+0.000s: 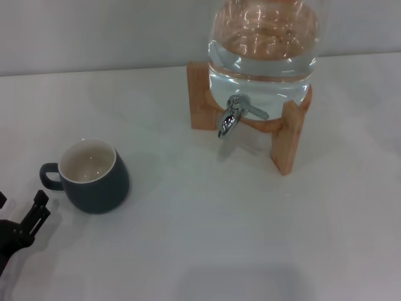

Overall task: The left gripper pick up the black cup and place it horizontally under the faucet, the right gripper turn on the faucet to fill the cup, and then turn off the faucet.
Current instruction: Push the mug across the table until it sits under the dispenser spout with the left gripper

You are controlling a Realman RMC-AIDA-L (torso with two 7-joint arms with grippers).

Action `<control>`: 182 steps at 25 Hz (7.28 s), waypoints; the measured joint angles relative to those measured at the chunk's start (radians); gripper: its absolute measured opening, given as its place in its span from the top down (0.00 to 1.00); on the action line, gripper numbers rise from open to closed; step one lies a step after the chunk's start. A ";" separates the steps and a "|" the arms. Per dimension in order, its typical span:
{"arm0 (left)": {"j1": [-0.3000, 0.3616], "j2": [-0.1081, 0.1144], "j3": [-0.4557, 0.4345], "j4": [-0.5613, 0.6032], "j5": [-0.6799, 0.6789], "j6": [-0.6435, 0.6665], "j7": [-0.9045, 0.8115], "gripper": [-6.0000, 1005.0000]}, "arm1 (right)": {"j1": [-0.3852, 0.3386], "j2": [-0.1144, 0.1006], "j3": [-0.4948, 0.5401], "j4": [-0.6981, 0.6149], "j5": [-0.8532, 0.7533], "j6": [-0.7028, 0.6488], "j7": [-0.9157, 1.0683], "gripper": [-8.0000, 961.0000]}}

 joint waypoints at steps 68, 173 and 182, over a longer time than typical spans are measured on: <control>-0.038 0.002 -0.009 -0.002 -0.020 0.052 0.003 0.17 | -0.006 0.000 -0.002 -0.005 0.000 0.003 0.000 0.12; -0.093 0.002 -0.009 0.002 -0.036 0.088 0.069 0.20 | -0.014 0.002 -0.001 -0.005 0.000 0.006 -0.002 0.12; -0.093 0.001 -0.009 0.002 -0.036 0.098 0.069 0.20 | -0.012 0.001 0.000 -0.005 0.000 0.006 -0.002 0.12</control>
